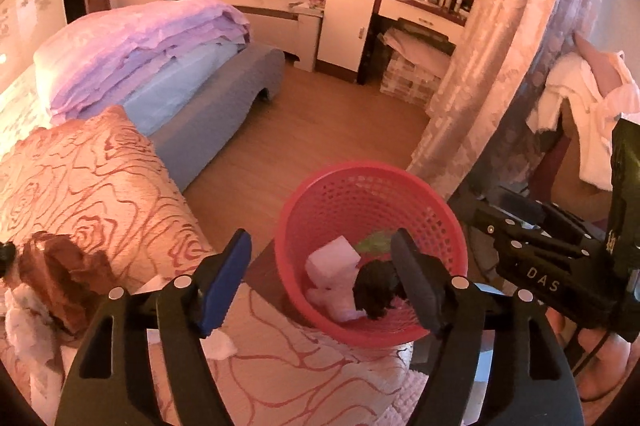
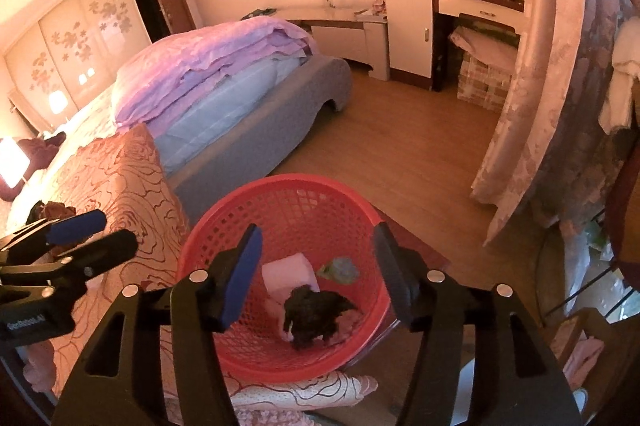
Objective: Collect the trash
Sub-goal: 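Open both tools over the red basket to drop the bags inside, then move the left tool to the white paper napkin and grasp it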
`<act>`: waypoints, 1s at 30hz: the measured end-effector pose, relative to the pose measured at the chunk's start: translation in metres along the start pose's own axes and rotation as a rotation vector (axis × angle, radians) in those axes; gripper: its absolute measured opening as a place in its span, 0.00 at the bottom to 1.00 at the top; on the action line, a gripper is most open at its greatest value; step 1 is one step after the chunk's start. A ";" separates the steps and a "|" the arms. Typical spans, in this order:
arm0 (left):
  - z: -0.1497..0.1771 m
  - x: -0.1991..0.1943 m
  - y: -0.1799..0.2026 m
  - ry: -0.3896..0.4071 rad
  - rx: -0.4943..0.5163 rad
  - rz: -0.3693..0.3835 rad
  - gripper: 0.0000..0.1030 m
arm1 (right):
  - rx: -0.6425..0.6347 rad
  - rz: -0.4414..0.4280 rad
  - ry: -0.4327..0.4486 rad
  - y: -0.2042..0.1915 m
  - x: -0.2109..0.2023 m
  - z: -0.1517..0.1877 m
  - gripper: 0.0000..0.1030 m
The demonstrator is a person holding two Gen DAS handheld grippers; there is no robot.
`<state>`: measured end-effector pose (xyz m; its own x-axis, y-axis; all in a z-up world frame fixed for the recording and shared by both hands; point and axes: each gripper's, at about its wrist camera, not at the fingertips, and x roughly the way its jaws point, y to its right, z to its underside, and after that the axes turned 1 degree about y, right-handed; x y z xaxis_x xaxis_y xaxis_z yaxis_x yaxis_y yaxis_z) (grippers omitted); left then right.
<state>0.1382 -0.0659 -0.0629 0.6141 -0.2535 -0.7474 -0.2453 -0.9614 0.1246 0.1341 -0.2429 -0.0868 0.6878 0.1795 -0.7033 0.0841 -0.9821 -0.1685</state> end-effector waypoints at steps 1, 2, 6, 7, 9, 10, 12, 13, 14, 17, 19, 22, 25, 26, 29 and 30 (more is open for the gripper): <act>0.001 -0.004 -0.001 0.007 0.000 -0.006 0.68 | -0.004 0.000 0.004 -0.002 -0.001 0.000 0.55; 0.001 -0.007 -0.003 0.014 -0.001 -0.010 0.68 | -0.006 0.000 0.007 -0.002 -0.002 -0.001 0.55; 0.005 -0.019 -0.007 0.027 -0.022 -0.016 0.70 | -0.024 -0.002 0.027 -0.009 -0.010 -0.002 0.55; 0.005 -0.021 -0.008 0.028 -0.028 -0.015 0.70 | -0.028 -0.005 0.032 -0.011 -0.012 -0.003 0.55; 0.009 -0.027 -0.011 0.034 -0.037 -0.022 0.70 | -0.036 -0.011 0.043 -0.016 -0.017 -0.003 0.56; 0.011 -0.030 -0.013 0.037 -0.037 -0.027 0.70 | -0.042 -0.015 0.049 -0.018 -0.020 -0.003 0.57; 0.016 -0.037 -0.016 0.047 -0.037 -0.040 0.70 | -0.051 -0.024 0.058 -0.023 -0.025 -0.004 0.60; 0.018 -0.041 -0.018 0.050 -0.039 -0.046 0.70 | -0.053 -0.028 0.061 -0.026 -0.027 -0.003 0.60; 0.020 -0.045 -0.020 0.054 -0.042 -0.051 0.70 | -0.058 -0.038 0.063 -0.031 -0.030 -0.002 0.61; 0.027 -0.060 -0.031 0.068 -0.059 -0.067 0.70 | -0.081 -0.061 0.065 -0.044 -0.035 0.001 0.61; 0.032 -0.072 -0.042 0.082 -0.077 -0.082 0.70 | -0.097 -0.078 0.068 -0.055 -0.040 0.004 0.61; 0.040 -0.089 -0.063 0.098 -0.119 -0.107 0.70 | -0.123 -0.101 0.067 -0.070 -0.043 0.007 0.61; 0.047 -0.105 -0.088 0.111 -0.162 -0.142 0.70 | -0.135 -0.120 0.061 -0.082 -0.045 0.010 0.62; 0.050 -0.111 -0.095 0.117 -0.175 -0.156 0.70 | -0.140 -0.126 0.058 -0.086 -0.045 0.012 0.62; 0.058 -0.126 -0.121 0.128 -0.226 -0.184 0.70 | -0.155 -0.142 0.050 -0.098 -0.047 0.017 0.62; 0.060 -0.129 -0.127 0.129 -0.243 -0.188 0.70 | -0.158 -0.146 0.049 -0.101 -0.047 0.018 0.62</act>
<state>0.0447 0.0956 -0.0217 0.7251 -0.0660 -0.6855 0.0581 -0.9860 0.1563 0.0798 -0.1512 -0.0490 0.6940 0.3211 -0.6444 0.2945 -0.9433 -0.1529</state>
